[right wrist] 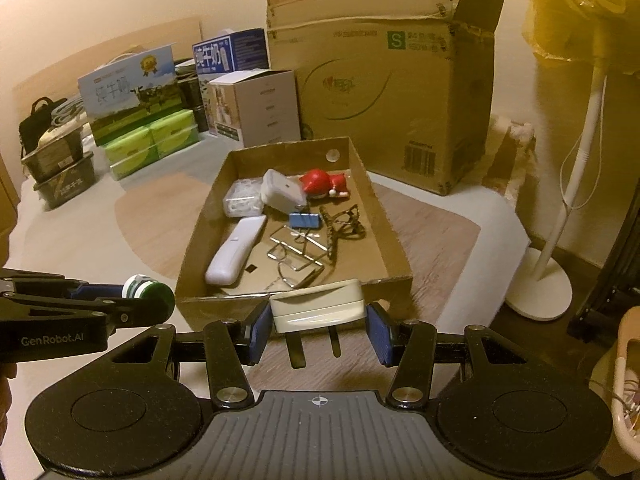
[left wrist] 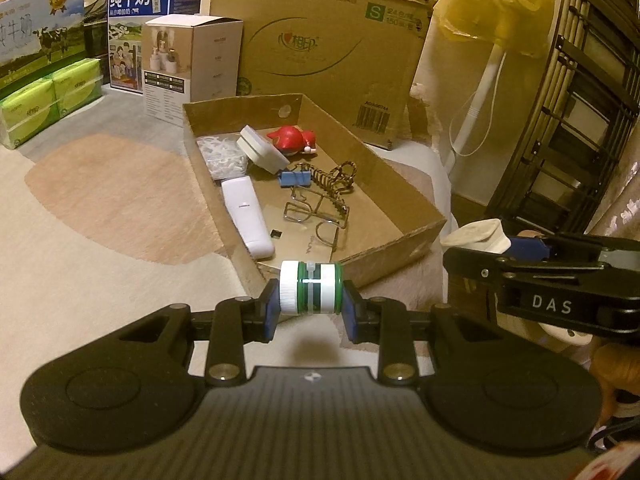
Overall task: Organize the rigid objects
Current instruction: 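Carry the tape roll and plug adapter over the cardboard box with both grippers, then lower the tape roll and plug into the box and open both grippers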
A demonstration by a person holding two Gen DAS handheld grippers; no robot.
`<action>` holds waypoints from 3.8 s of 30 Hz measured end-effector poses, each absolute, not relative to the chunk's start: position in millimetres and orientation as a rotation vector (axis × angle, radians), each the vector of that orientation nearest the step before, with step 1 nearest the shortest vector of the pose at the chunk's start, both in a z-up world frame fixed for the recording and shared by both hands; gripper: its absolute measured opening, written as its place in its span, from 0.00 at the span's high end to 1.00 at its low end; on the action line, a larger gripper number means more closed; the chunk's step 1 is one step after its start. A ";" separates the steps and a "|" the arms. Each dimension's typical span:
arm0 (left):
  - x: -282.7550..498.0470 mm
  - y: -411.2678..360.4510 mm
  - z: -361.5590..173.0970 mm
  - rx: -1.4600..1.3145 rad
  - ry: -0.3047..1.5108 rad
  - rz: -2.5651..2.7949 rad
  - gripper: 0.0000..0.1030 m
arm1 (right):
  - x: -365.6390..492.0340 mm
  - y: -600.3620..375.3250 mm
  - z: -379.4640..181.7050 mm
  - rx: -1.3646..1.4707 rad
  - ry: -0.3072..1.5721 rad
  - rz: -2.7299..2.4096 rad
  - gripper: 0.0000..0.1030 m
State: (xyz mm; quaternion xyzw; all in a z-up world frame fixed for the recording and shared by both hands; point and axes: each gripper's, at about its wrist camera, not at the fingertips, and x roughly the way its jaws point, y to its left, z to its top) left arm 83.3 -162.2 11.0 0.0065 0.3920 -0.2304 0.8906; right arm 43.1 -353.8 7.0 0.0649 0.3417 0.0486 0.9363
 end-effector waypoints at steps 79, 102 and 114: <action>335.6 -188.2 -1.8 -0.017 0.795 -0.360 0.73 | 313.1 -366.2 -8.2 -0.013 0.750 0.261 0.50; 388.0 -189.7 -23.8 0.029 0.799 -0.333 0.73 | 362.4 -365.1 -22.9 0.012 0.761 0.260 0.50; 384.2 -180.4 -29.3 0.034 0.797 -0.325 0.66 | 366.5 -365.2 -30.9 0.032 0.769 0.260 0.50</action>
